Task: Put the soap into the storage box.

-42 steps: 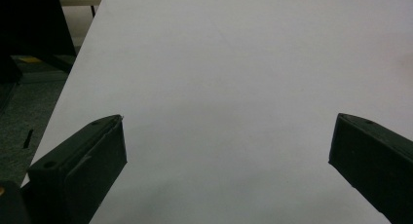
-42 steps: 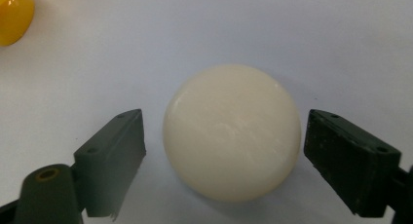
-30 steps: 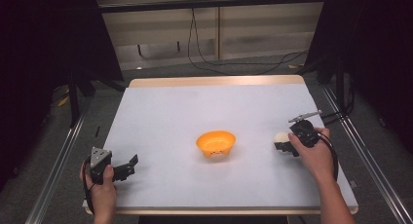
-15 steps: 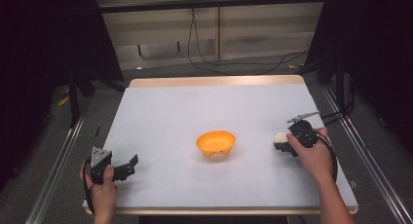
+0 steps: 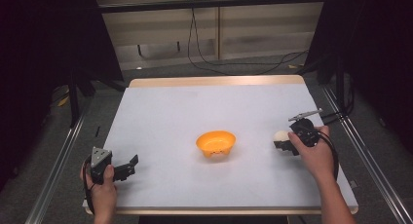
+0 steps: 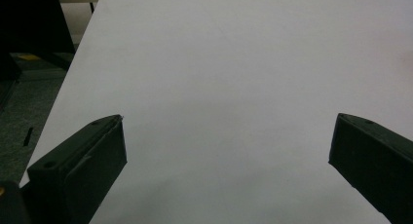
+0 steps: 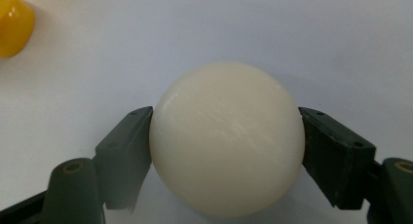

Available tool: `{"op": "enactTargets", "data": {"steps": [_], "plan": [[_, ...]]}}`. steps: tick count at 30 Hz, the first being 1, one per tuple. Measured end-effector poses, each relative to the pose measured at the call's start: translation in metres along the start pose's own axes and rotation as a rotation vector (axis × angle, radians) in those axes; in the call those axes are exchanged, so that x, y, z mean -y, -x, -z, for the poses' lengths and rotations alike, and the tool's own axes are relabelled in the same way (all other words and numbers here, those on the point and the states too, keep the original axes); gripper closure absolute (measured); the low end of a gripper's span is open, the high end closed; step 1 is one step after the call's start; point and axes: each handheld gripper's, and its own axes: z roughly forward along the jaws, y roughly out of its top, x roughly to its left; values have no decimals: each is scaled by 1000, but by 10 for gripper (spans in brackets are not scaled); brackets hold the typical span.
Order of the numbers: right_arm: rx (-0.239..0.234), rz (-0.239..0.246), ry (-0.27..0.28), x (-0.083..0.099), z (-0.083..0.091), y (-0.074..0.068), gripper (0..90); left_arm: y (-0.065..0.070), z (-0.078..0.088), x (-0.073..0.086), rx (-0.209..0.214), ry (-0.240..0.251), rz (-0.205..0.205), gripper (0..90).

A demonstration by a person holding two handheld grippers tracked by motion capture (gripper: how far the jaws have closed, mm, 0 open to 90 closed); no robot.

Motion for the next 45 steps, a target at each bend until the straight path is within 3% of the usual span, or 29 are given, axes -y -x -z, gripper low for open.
{"op": "enactTargets", "data": {"steps": [12,45], "plan": [[-62,29,23,-14,6,-13,244,0,0,0,1,0,2,0],[-123,124,53,-53,5,-57,244,-1,0,0,5,-1,1,0]]}}
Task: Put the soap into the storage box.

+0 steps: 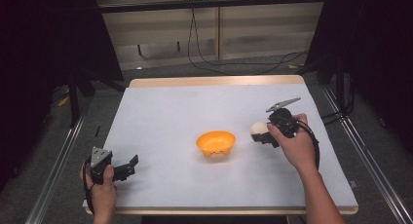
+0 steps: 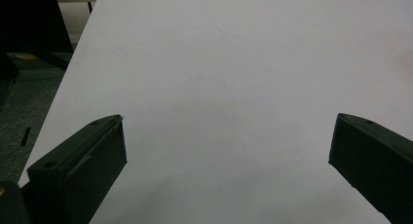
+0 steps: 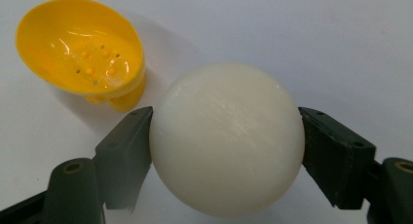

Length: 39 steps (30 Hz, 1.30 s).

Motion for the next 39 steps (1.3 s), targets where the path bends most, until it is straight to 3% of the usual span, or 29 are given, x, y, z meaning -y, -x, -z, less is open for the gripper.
{"op": "enactTargets", "data": {"steps": [15,39], "plan": [[-31,35,4,-18,-4,-17,244,0,0,0,-4,3,2,1],[-101,92,-1,-42,-32,-55,244,-1,0,0,-1,3,2,0]]}}
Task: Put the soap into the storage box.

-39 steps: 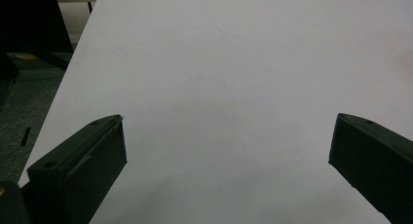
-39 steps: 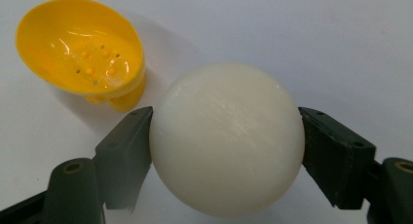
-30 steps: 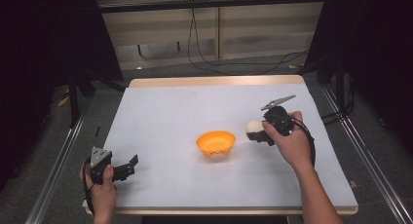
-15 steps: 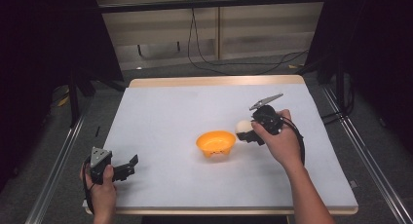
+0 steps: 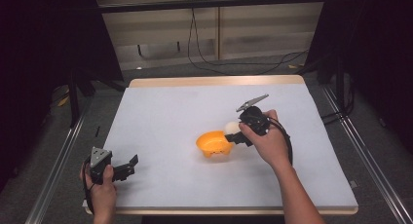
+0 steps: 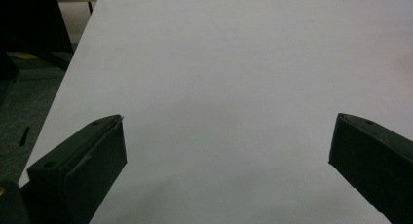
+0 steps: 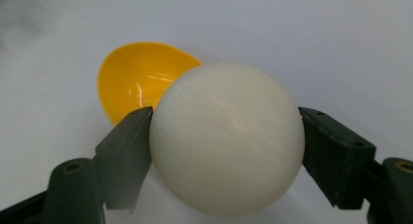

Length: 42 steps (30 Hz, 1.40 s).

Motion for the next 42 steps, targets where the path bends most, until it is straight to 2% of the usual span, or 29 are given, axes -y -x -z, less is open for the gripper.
{"op": "enactTargets", "data": {"steps": [20,26,27,35,42], "plan": [[-39,37,-7,-11,-21,-15,244,0,0,0,2,-1,2,0],[-44,31,-17,-13,-26,-20,244,-1,0,0,4,-2,5,0],[-42,44,-17,-13,-28,-21,244,-1,0,0,3,-3,3,1],[-12,27,-28,-15,-32,-30,244,-1,0,0,5,-3,8,0],[9,33,-38,-14,-37,-33,243,-1,0,0,6,-3,7,0]]}}
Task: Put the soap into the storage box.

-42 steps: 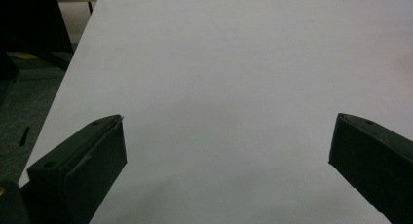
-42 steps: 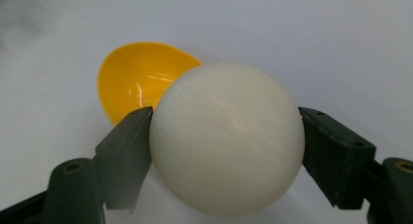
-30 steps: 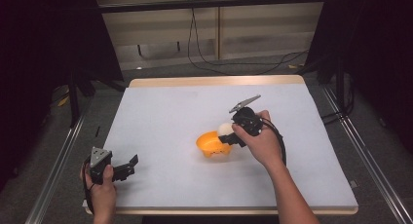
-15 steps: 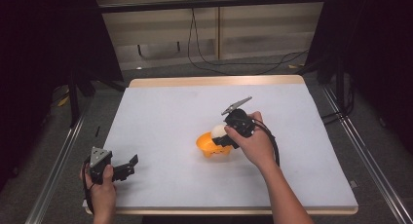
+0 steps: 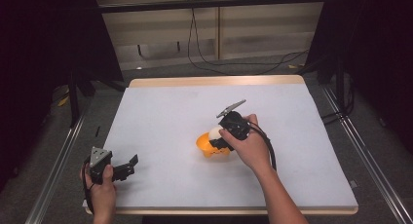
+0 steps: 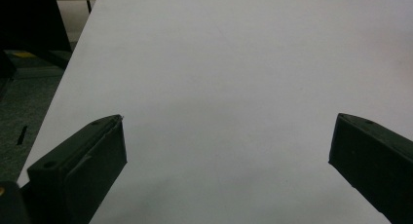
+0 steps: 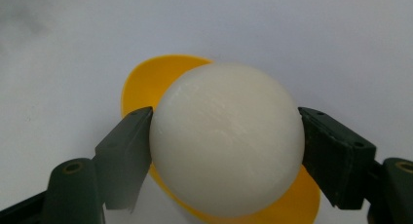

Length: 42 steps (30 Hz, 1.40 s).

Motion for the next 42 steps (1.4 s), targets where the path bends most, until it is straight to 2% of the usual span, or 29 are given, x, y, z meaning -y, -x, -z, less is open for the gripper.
{"op": "enactTargets", "data": {"steps": [5,14,15,16,17,23,35,38,40,42], "plan": [[1,-24,-3,2,-3,0,243,0,0,0,-1,0,0,0],[11,-33,-12,5,-6,-1,240,0,0,0,-1,-1,1,0],[10,-33,-5,5,-5,-1,253,0,0,0,-1,-1,1,0],[-12,-38,22,5,-2,-1,247,0,0,0,-2,0,-1,0],[-15,-59,35,4,2,0,247,0,0,0,-1,-1,-1,1],[-5,-54,37,7,7,3,217,0,0,0,-1,-1,1,0],[17,-76,87,27,23,21,151,1,0,0,-3,-1,0,0],[29,-78,111,37,32,29,92,1,0,0,-3,-1,-2,0],[31,-80,114,39,33,31,85,1,-1,0,0,-1,1,0],[21,-84,115,43,37,35,57,1,-1,0,-1,-2,0,0]]}}
